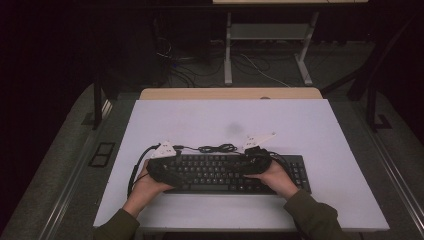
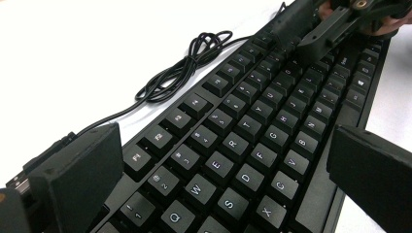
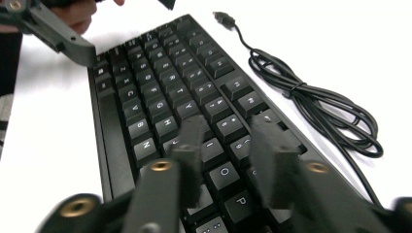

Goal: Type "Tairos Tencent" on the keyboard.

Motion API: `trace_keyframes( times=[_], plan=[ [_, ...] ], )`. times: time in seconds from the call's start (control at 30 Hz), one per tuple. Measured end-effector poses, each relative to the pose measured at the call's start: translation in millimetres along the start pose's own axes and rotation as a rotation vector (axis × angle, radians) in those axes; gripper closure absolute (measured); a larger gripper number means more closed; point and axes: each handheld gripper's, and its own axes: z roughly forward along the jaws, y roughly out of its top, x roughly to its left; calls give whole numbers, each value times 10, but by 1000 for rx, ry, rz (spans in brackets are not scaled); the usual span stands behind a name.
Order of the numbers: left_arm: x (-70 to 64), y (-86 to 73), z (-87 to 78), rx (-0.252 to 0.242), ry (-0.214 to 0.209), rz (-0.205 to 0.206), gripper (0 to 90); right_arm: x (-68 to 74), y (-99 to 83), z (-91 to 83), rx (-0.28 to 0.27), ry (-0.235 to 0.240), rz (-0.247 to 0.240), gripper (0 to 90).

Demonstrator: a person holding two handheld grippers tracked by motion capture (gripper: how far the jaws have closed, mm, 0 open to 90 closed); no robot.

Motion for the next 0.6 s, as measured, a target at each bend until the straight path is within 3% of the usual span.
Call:
trace_keyframes(
  times=[0.37, 0.47, 0.6],
  plan=[
    [-4, 2, 2, 0, -6, -1, 0, -57, -4, -69, -59, -33, 15, 277],
    [-6, 3, 3, -1, -7, 2, 0, -75, -9, -78, -78, -52, 25, 214],
    [-9, 3, 6, 0, -8, 3, 0, -92, -16, -85, -82, -60, 26, 202]
  ],
)
